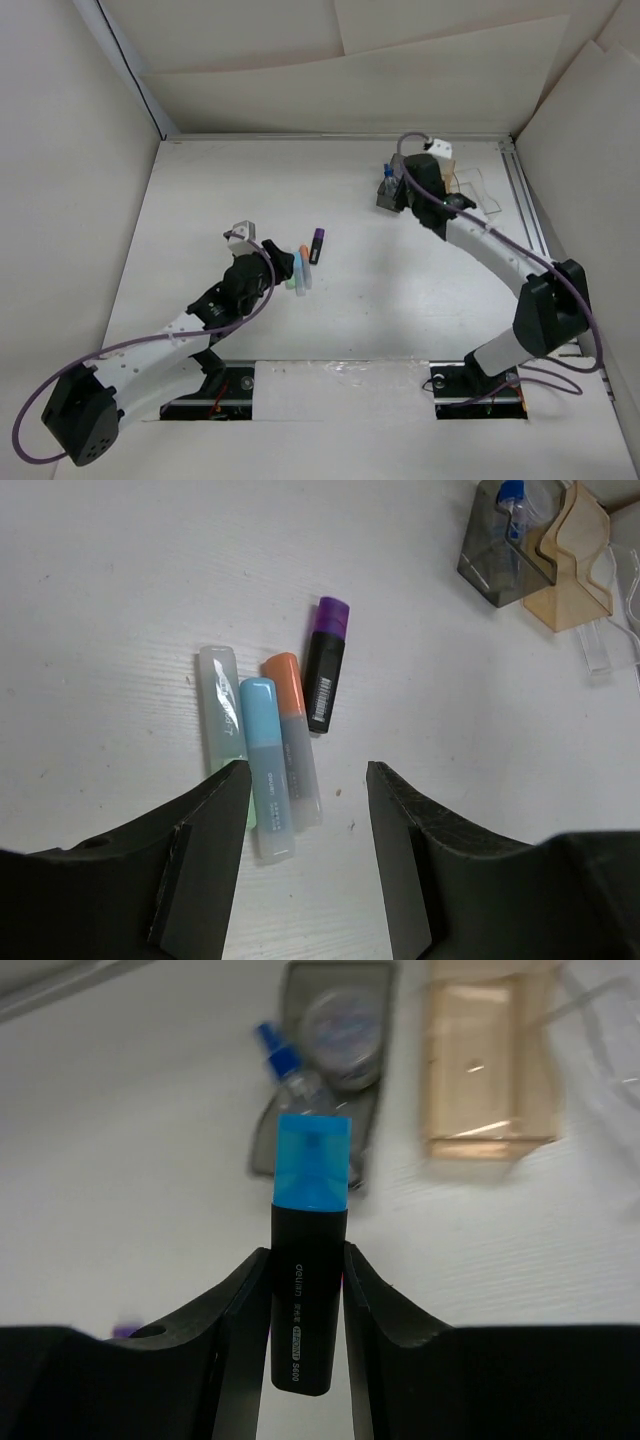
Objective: Sort the stationery into containers
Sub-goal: Place the stationery into the container
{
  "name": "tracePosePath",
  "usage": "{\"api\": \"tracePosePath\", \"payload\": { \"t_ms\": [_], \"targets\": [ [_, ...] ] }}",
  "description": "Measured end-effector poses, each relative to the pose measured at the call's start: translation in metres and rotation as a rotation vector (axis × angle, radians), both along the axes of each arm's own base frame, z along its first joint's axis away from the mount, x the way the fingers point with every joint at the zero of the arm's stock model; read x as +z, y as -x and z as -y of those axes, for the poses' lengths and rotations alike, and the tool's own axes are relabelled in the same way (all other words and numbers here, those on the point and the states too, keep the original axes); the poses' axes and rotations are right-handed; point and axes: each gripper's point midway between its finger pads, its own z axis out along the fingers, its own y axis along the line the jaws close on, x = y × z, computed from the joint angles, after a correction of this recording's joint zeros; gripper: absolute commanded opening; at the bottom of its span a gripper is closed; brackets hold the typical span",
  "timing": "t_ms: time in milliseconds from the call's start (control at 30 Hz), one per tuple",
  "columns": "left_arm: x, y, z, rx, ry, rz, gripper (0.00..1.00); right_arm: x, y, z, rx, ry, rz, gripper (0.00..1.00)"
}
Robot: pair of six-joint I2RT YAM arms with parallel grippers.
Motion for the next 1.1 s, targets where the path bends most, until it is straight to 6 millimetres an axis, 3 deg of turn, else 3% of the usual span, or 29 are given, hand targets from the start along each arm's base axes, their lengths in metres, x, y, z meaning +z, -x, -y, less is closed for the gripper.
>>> {"api": "tracePosePath", "payload": {
  "t_ms": [100, 167, 300, 433, 533, 700, 800, 833, 967, 1100],
  "targets": [
    [-0.004, 0.0, 0.004, -0.021, -0.007, -0.01, 0.47, 0.004, -0.036, 0.056, -0.14, 0.018, 0.007, 0.09],
    [-0.008, 0.0, 0.006, -0.033, -0.017, -0.019, 0.47, 0.001, -0.061, 0.079, -0.196, 0.028, -0.002, 0.09],
    [-0.016, 0.001, 0.009, -0.051, -0.038, -0.041, 0.47, -0.027, -0.099, 0.11, -0.258, 0.061, -0.057, 0.09],
    [-0.022, 0.001, 0.011, -0.062, -0.052, -0.054, 0.47, -0.058, -0.109, 0.131, -0.283, 0.091, -0.134, 0.09],
    [-0.027, 0.001, 0.013, -0.072, -0.063, -0.07, 0.47, -0.068, -0.113, 0.143, -0.296, 0.102, -0.166, 0.12],
    [-0.03, -0.004, 0.019, -0.085, -0.082, -0.09, 0.46, -0.064, -0.12, 0.162, -0.317, 0.115, -0.167, 0.19],
    [-0.025, -0.01, 0.024, -0.088, -0.087, -0.089, 0.46, -0.06, -0.129, 0.165, -0.314, 0.119, -0.156, 0.34],
    [-0.023, -0.012, 0.026, -0.088, -0.087, -0.087, 0.46, -0.059, -0.131, 0.166, -0.312, 0.118, -0.155, 0.44],
    [-0.015, -0.02, 0.032, -0.088, -0.086, -0.08, 0.46, -0.063, -0.134, 0.163, -0.293, 0.114, -0.162, 0.61],
    [-0.016, -0.023, 0.035, -0.087, -0.094, -0.088, 0.47, -0.065, -0.133, 0.162, -0.282, 0.117, -0.169, 0.66]
  ]
}}
